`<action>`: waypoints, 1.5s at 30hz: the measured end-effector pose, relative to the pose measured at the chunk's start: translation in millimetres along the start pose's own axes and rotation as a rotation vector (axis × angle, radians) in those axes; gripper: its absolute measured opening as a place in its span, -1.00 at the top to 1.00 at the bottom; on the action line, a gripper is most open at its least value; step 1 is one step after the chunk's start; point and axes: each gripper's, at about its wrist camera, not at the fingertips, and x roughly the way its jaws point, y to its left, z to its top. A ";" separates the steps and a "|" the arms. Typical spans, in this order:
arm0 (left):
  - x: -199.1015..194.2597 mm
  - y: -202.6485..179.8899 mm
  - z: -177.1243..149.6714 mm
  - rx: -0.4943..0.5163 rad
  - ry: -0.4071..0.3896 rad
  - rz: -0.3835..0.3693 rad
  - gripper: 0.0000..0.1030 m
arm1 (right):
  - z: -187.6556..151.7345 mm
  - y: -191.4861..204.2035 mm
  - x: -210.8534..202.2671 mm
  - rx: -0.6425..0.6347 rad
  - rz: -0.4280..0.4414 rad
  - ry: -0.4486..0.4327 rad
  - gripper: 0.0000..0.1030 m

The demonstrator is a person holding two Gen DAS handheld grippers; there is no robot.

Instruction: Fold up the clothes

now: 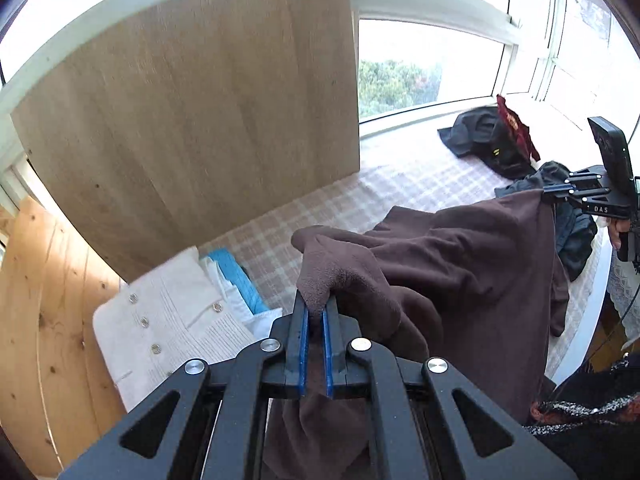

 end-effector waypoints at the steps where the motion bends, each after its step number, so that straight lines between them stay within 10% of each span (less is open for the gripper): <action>1: -12.7 0.8 8.8 0.003 -0.032 -0.001 0.90 | 11.5 -10.9 -16.9 -0.002 -0.048 -0.034 0.93; 6: -9.4 9.5 64.2 0.008 -0.107 0.028 0.90 | 76.9 -54.9 -9.3 -0.016 -0.291 -0.153 0.93; 10: 85.5 9.6 103.0 -0.008 -0.007 0.117 0.77 | 102.3 -100.6 63.2 -0.026 -0.441 -0.117 0.91; 14: 182.9 6.4 99.7 0.046 0.193 0.310 0.80 | 100.7 -141.4 139.9 0.017 -0.471 0.136 0.80; 19: 140.5 -11.0 52.1 0.072 0.176 0.264 0.70 | 55.2 -128.8 114.0 0.091 -0.319 0.135 0.73; 23: 84.3 -50.3 -18.3 0.106 0.178 0.148 0.25 | -18.7 -64.5 76.5 0.129 -0.095 0.176 0.15; 29: 84.3 -107.0 -128.8 0.041 0.327 -0.064 0.12 | -141.2 20.8 80.8 0.307 0.158 0.307 0.15; 40: 127.9 -124.7 -159.9 -0.106 0.372 -0.184 0.15 | -191.6 67.2 110.6 0.385 0.186 0.344 0.15; 45: 137.2 -129.4 -153.3 -0.078 0.361 -0.180 0.70 | -199.5 81.5 124.6 0.326 0.130 0.400 0.15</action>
